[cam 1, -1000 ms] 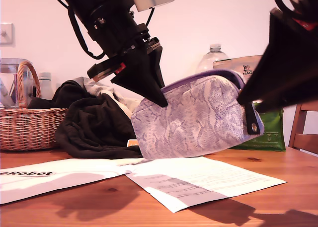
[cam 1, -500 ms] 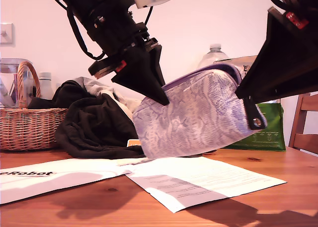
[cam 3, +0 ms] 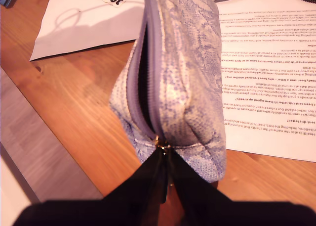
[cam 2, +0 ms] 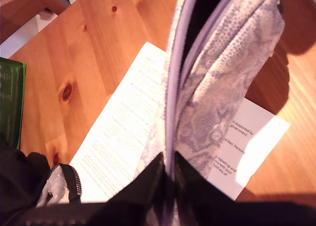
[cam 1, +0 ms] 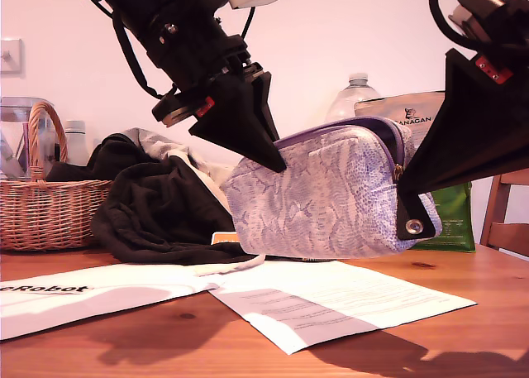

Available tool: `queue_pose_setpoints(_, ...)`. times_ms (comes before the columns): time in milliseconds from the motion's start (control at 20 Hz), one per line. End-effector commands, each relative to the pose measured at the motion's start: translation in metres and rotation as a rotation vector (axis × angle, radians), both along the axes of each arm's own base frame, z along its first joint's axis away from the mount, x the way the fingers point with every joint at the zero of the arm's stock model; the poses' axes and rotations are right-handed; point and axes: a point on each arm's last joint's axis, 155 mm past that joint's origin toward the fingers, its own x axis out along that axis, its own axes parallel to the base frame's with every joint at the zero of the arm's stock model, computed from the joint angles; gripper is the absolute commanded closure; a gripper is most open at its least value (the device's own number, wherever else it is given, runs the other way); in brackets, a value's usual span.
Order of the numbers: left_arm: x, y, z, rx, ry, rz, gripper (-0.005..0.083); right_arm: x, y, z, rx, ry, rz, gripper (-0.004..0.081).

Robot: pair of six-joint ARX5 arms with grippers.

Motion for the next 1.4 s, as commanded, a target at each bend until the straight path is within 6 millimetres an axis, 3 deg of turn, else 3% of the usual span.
queue_pose_setpoints(0,-0.004,-0.004,0.008,-0.031,-0.003,-0.01,0.0797,-0.001,0.002,-0.001,0.009,0.005,0.003,0.0783)
queue_pose_setpoints(300,0.001,-0.003,0.009,-0.024,-0.027,0.004,0.0797,-0.019,0.017,0.003,0.113,0.112,0.053,0.0783)
queue_pose_setpoints(700,-0.005,-0.004,0.003,0.016,-0.029,0.001,0.0797,-0.026,0.024,0.008,0.211,0.236,0.006,0.0783)
queue_pose_setpoints(950,-0.011,-0.009,0.0,0.051,-0.059,-0.01,0.0797,-0.023,0.03,0.025,0.263,0.246,-0.003,0.0783)
queue_pose_setpoints(1200,-0.004,-0.006,-0.007,0.095,-0.093,0.017,0.0797,-0.023,0.038,0.051,0.326,0.256,0.024,0.0783)
queue_pose_setpoints(1350,-0.001,-0.004,-0.01,0.108,-0.099,0.026,0.0797,-0.021,0.035,0.056,0.336,0.288,-0.002,0.0783)
